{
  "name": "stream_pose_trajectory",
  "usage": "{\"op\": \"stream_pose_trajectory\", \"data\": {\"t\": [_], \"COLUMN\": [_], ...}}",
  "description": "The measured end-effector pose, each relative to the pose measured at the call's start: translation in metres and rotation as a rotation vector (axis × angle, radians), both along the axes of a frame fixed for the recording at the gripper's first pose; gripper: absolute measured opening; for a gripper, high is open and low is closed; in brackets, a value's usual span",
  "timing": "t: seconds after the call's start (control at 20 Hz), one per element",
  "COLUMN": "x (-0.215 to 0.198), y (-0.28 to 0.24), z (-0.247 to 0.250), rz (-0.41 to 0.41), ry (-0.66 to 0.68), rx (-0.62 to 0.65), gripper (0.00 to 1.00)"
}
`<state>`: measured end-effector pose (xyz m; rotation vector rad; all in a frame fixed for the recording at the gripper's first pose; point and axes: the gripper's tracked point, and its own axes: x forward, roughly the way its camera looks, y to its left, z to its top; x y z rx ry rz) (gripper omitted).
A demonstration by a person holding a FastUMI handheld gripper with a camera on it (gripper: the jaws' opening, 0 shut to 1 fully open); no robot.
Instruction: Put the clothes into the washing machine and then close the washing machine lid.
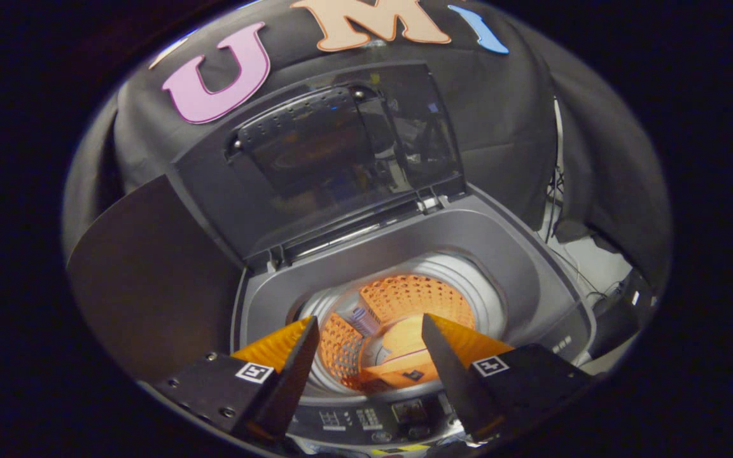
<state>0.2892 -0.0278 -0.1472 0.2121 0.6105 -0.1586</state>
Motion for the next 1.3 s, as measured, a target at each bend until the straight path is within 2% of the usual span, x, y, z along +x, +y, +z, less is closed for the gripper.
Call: {"op": "stream_pose_trajectory", "data": {"t": [0.15, 0.3, 0.4, 0.65, 0.85, 1.1, 1.3], "x": [-0.03, -0.055, -0.058, -0.049, -0.043, -0.038, -0.016], "y": [0.006, 0.015, 0.02, 0.034, 0.039, 0.039, 0.045], "z": [0.027, 0.057, 0.08, 0.151, 0.189, 0.258, 0.3], "rz": [-0.002, 0.083, 0.118, 0.11, 0.101, 0.1, 0.103], "ry": [0.002, 0.003, -0.03, -0.191, -0.261, -0.364, -0.443], "rx": [-0.035, -0.124, -0.156, -0.177, -0.182, -0.264, -0.317], "gripper": [0.98, 0.98, 0.98, 0.98, 0.98, 0.97, 0.97]}}
